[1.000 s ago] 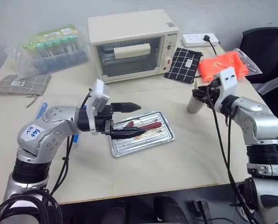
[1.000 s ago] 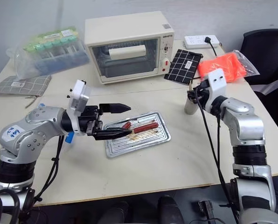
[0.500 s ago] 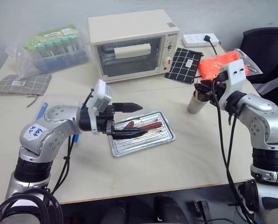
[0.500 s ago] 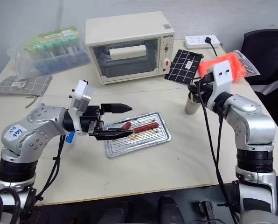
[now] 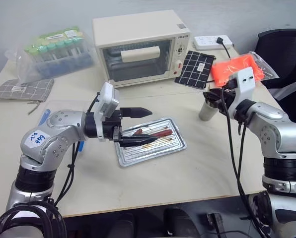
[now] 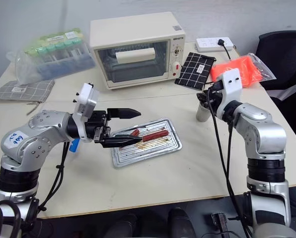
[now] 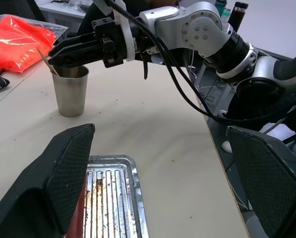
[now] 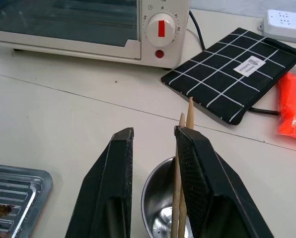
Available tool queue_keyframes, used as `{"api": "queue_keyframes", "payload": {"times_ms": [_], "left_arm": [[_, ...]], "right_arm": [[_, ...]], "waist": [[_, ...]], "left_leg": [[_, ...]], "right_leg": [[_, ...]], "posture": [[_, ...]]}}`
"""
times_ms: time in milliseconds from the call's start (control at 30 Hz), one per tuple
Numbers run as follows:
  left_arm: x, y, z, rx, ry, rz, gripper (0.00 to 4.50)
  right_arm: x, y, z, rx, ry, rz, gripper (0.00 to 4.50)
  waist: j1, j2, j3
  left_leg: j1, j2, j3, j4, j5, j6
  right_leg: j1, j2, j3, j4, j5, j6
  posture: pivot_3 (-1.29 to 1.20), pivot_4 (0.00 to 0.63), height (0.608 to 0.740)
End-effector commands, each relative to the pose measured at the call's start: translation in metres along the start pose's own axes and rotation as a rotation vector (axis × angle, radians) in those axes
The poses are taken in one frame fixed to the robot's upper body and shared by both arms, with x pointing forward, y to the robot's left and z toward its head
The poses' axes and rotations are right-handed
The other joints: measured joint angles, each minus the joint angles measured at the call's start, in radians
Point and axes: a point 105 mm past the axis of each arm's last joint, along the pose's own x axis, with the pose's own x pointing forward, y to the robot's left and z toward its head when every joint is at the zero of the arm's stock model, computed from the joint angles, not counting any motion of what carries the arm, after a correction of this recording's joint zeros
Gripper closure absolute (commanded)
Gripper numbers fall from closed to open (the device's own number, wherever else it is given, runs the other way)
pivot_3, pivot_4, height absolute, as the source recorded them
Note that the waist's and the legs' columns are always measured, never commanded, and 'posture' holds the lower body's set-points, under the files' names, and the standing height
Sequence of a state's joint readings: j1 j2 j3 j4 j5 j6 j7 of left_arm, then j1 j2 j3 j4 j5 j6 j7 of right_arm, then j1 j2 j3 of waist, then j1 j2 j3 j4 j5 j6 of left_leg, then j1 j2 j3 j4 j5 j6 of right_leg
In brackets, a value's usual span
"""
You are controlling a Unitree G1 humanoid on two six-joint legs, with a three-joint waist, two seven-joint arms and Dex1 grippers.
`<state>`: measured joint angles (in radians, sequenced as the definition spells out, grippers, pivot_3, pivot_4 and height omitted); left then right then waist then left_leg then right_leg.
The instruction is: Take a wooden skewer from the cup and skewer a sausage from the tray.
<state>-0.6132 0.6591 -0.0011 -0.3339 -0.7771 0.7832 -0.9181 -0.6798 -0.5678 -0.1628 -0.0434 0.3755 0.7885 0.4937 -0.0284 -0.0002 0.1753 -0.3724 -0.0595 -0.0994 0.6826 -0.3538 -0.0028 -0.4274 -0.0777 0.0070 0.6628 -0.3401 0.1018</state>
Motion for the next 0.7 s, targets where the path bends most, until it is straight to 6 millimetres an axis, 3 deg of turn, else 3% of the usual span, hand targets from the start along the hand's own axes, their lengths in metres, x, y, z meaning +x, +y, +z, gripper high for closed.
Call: {"api": "queue_keyframes", "payload": {"times_ms": [33,333,567,700], "left_arm": [[-0.004,0.002,0.009,0.046,-0.014,0.018,0.0],[-0.004,0.002,0.011,0.05,-0.01,0.019,0.0],[-0.005,0.003,0.012,0.054,-0.008,0.025,0.0],[-0.005,0.003,0.011,0.054,-0.008,0.026,0.0]], "right_arm": [[0.001,0.003,0.013,-0.019,-0.053,0.002,3.13],[0.005,0.0,0.005,-0.014,-0.036,-0.002,3.13],[-0.004,0.001,0.018,-0.032,-0.063,-0.004,3.13],[-0.004,0.0,0.015,-0.047,-0.056,-0.012,3.13]], "waist": [[0.0,0.0,0.0],[0.0,0.0,0.0],[0.0,0.0,0.0],[0.0,0.0,0.0]], "left_leg": [[0.0,0.0,0.0,0.0,0.0,0.0],[0.0,0.0,0.0,0.0,0.0,0.0],[0.0,0.0,0.0,0.0,0.0,0.0],[0.0,0.0,0.0,0.0,0.0,0.0]], "right_leg": [[0.0,0.0,0.0,0.0,0.0,0.0],[0.0,0.0,0.0,0.0,0.0,0.0],[0.0,0.0,0.0,0.0,0.0,0.0],[0.0,0.0,0.0,0.0,0.0,0.0]], "posture": [[0.0,0.15,0.74],[0.0,0.15,0.74],[0.0,0.15,0.74],[0.0,0.15,0.74]]}}
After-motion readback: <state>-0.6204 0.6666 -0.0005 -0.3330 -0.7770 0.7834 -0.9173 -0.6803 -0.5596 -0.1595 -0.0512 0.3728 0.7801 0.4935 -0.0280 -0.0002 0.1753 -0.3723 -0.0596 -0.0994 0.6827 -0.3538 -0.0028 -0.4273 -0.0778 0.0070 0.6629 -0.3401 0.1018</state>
